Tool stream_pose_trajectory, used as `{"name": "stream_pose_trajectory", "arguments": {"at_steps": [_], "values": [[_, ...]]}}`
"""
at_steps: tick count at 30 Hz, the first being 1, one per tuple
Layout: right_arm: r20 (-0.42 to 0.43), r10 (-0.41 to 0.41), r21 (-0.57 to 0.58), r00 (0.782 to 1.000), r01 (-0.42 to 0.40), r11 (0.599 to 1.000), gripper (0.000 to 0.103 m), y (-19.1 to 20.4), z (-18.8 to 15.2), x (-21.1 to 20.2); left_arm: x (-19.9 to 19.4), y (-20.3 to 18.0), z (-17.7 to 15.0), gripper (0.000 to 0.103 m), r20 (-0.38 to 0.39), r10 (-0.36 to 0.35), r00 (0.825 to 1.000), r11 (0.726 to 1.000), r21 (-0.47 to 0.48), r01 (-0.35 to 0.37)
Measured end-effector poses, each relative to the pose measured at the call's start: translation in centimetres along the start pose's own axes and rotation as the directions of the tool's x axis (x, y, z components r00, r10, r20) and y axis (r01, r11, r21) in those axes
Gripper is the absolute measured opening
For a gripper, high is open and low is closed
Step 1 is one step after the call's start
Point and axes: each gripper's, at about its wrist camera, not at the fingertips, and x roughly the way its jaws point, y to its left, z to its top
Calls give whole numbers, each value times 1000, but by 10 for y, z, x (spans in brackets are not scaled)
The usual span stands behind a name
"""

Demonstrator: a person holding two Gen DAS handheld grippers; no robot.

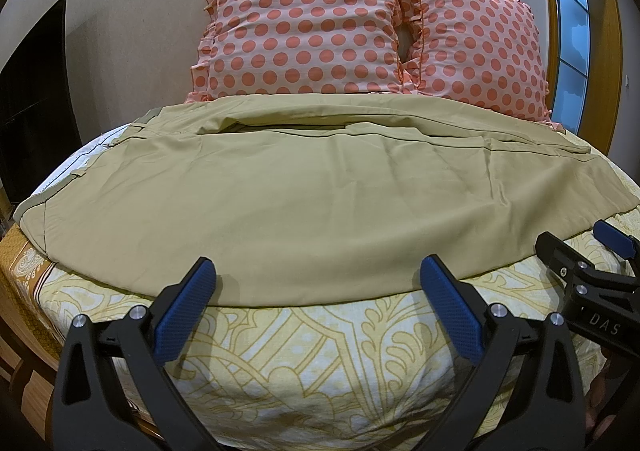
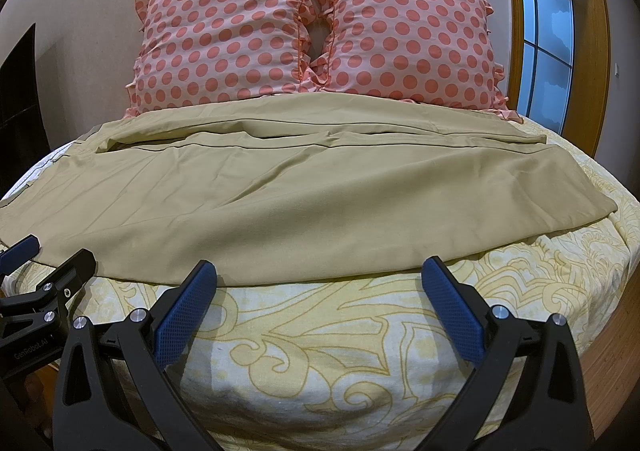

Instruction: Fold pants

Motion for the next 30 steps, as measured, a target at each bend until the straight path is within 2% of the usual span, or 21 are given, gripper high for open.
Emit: {"name": "stream_pose_trajectory", "arguments": {"at_steps": [16, 20, 23, 26, 29, 30], "values": [[18, 15, -10, 1000, -15, 1000, 102, 0, -2, -2, 0, 0, 0, 101, 0, 0, 1000, 1000, 0, 0], [-49, 65, -7, 997, -65, 998, 102, -13, 12, -3, -2, 5, 5, 101, -36, -23, 999, 1000, -1, 23], [-7, 75, 45, 997, -75, 996, 102, -42, 45, -13, -7, 23, 22, 101, -19, -1, 1000, 999, -46, 0], [38, 0, 95, 999, -4, 995, 102, -82, 98, -5, -12, 39, 46, 101, 29, 29, 999, 995, -94, -26], [-1, -86, 186, 996, 85, 979, 102, -127, 153, 39, -9, 45, 71, 101, 69, 53, 996, 990, -137, -44], [-41, -115, 228, 993, 121, 966, 102, -144, 173, 64, -6, 45, 78, 101, 74, 59, 995, 989, -141, -48]]}}
